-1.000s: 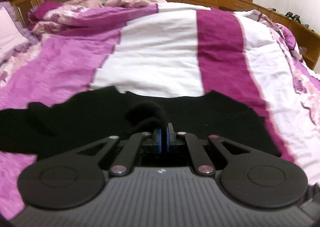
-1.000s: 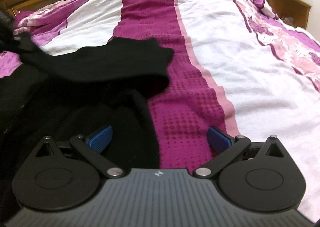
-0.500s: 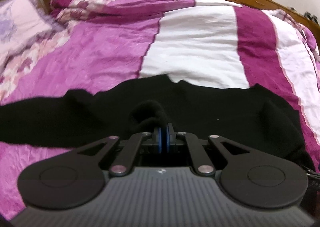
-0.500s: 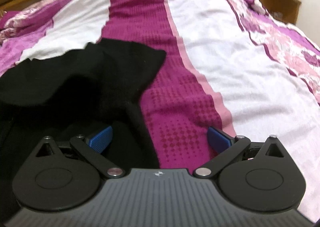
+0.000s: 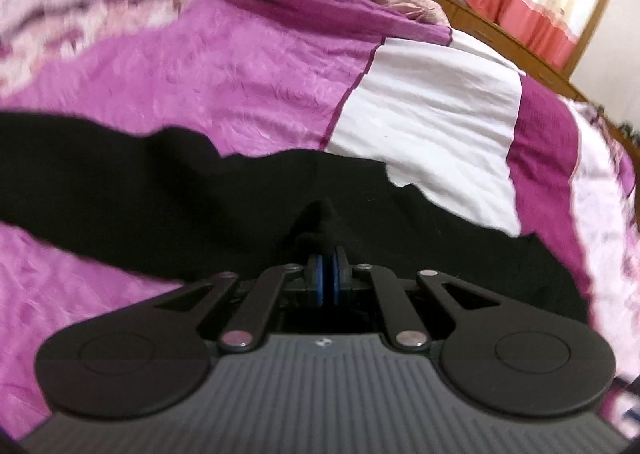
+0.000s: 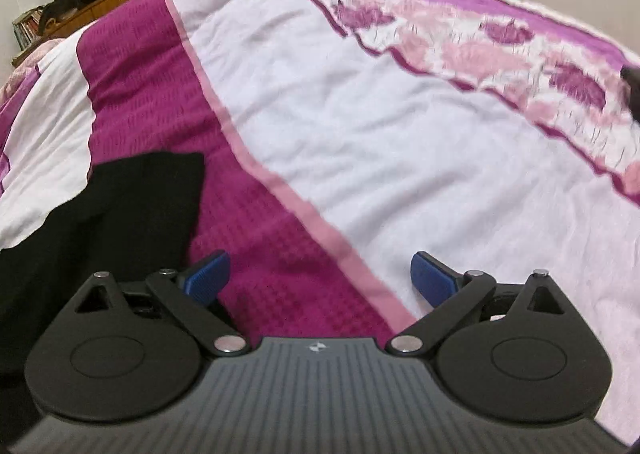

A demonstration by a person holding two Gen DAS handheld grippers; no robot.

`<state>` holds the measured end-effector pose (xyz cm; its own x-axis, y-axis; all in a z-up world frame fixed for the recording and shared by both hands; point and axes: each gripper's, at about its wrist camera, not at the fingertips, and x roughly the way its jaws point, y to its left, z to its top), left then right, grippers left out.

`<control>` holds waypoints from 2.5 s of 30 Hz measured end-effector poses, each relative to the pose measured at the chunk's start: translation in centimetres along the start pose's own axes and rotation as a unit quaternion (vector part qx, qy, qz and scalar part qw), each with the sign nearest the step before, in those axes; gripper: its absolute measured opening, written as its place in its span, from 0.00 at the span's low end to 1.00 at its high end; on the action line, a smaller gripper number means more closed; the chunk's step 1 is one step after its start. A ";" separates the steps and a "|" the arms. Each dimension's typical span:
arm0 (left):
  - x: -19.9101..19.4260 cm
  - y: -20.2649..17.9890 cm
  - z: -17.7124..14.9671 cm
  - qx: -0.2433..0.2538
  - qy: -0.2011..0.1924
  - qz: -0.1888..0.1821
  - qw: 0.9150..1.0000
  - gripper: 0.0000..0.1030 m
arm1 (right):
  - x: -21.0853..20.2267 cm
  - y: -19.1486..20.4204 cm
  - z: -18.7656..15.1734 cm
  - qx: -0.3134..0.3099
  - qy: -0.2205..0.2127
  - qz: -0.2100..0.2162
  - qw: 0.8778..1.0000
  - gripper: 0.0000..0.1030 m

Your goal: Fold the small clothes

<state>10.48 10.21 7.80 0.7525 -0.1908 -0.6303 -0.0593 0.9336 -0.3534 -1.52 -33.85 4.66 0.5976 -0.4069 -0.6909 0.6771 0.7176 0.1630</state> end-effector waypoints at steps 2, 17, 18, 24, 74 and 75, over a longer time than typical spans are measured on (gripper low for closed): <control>0.0 -0.3 0.6 0.009 0.001 -0.003 1.000 0.07 | -0.3 0.5 0.0 -0.018 -0.006 -0.003 1.000 0.98; -0.3 1.1 -0.2 0.020 -0.015 0.004 1.000 0.07 | -0.3 8.5 -7.8 -0.450 -0.162 -0.027 0.878 0.98; -0.4 1.2 -0.1 0.015 -0.017 0.003 1.000 0.07 | 0.1 8.5 -7.7 -0.441 -0.188 -0.066 0.875 0.98; 1.5 1.4 -0.8 0.040 0.017 0.042 0.998 0.07 | 0.6 7.7 -6.7 -0.394 -0.204 -0.117 0.889 0.98; 3.5 11.0 0.9 -0.176 0.093 -0.193 0.961 0.11 | -0.9 9.1 -8.3 -0.286 -0.080 0.094 0.950 0.99; 2.8 10.5 1.2 -0.171 0.082 -0.194 0.963 0.11 | -0.9 9.1 -8.4 -0.288 -0.081 0.092 0.950 0.99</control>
<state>12.78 19.86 3.15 0.6497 -0.5758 -0.4964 -0.0284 0.6342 -0.7727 0.49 -22.24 0.87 0.7727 -0.2919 -0.5636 0.2352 0.9564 -0.1729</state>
